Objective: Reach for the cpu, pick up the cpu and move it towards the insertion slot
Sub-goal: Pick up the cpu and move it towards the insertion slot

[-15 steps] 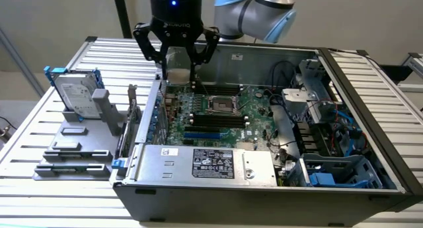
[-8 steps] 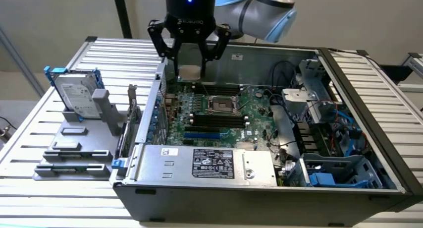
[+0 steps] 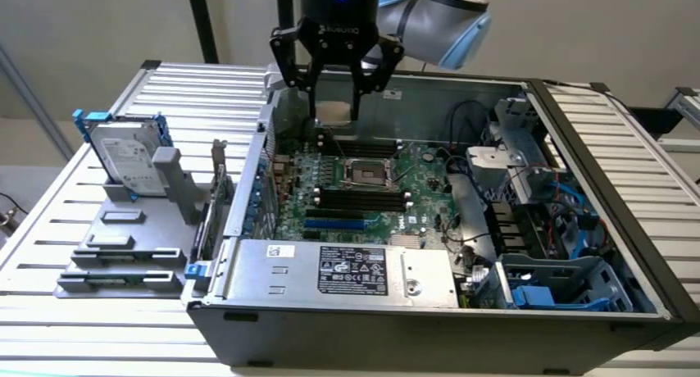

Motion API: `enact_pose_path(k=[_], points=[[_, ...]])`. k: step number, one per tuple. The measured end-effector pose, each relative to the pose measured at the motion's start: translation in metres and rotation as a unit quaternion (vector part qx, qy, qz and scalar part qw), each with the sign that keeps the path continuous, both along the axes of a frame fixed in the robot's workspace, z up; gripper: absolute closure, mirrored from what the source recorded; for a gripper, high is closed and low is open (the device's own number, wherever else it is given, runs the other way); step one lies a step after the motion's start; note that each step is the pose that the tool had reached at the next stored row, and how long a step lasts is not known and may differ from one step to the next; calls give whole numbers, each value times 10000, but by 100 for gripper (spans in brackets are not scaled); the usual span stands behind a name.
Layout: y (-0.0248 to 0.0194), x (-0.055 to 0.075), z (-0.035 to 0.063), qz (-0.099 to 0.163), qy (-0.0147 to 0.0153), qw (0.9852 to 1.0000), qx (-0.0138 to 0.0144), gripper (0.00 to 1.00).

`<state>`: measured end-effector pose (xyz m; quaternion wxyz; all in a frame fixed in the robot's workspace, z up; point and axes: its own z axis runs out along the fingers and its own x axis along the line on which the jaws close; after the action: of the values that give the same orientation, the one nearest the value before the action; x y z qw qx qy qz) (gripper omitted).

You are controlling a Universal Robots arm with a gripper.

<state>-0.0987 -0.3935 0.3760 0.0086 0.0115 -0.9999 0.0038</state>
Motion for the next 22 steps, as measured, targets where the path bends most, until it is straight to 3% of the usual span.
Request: enact_pose_path(k=[5, 12, 15, 18, 22], points=[[127, 135, -14, 0, 0, 10000, 0, 45], [385, 280, -82, 0, 0, 10000, 0, 45], [469, 347, -121, 0, 0, 10000, 0, 45], [519, 426, -164, 0, 0, 10000, 0, 45], [545, 514, -215, -1, 0, 10000, 12, 45]])
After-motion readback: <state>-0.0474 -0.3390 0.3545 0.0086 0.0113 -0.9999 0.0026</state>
